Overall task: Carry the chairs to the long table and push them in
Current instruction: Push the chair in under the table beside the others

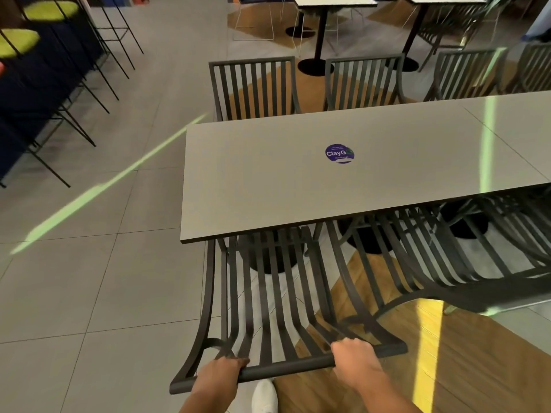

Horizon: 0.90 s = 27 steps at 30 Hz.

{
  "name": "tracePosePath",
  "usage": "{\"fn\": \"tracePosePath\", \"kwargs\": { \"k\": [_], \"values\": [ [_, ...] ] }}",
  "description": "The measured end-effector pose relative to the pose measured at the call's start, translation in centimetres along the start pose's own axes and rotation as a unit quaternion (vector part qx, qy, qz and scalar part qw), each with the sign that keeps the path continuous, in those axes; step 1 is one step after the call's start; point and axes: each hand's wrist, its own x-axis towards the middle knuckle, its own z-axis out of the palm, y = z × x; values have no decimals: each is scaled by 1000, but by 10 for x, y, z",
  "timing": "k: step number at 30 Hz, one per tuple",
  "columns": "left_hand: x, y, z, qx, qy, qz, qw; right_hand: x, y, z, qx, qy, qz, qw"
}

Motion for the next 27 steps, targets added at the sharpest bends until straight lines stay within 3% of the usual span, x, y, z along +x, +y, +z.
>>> {"fn": "tracePosePath", "kwargs": {
  "k": [18, 27],
  "values": [
    [-20, 97, 36, -21, 68, -83, 994, -22, 94, 28, 5, 19, -55, 998],
    [-7, 111, 34, -23, 74, -111, 991, -7, 133, 20, -25, 26, -93, 995]
  ]
}}
